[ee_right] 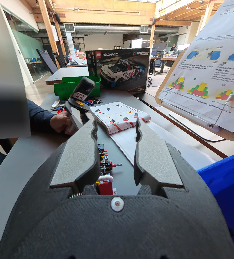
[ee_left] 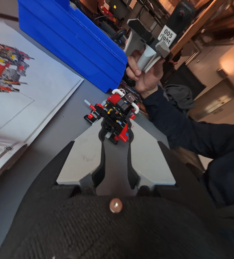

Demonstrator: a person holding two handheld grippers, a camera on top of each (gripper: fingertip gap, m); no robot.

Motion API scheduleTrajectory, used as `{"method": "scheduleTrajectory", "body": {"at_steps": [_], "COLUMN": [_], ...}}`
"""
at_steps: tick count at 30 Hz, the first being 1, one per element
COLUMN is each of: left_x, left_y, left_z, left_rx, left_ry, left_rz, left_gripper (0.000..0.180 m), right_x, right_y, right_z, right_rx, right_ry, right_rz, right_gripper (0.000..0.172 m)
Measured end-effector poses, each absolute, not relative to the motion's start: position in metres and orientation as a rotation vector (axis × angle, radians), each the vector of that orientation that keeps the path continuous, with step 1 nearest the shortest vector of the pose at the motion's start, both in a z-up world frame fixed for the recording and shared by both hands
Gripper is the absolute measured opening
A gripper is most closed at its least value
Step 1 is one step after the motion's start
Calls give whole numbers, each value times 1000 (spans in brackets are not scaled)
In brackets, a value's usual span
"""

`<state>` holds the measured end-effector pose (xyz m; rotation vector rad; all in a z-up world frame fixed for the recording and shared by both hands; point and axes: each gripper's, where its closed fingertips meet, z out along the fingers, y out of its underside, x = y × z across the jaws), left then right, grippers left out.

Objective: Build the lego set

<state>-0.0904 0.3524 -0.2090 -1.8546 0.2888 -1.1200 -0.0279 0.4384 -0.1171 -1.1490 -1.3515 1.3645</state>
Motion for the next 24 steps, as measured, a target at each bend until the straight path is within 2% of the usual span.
{"method": "scheduleTrajectory", "body": {"at_steps": [5,24], "left_x": [-80,-80], "left_y": [348,348], "left_z": [-214,-214], "left_rx": [-1891,-1888], "left_ry": [360,353], "left_rz": [-1095,-1121], "left_gripper": [24,20], "right_x": [-29,-39], "right_y": [440,432], "right_z": [-121,-139], "right_rx": [-1162,-1183], "right_ry": [-1341,-1432], "right_rz": [1379,1305], "right_gripper": [46,40]}}
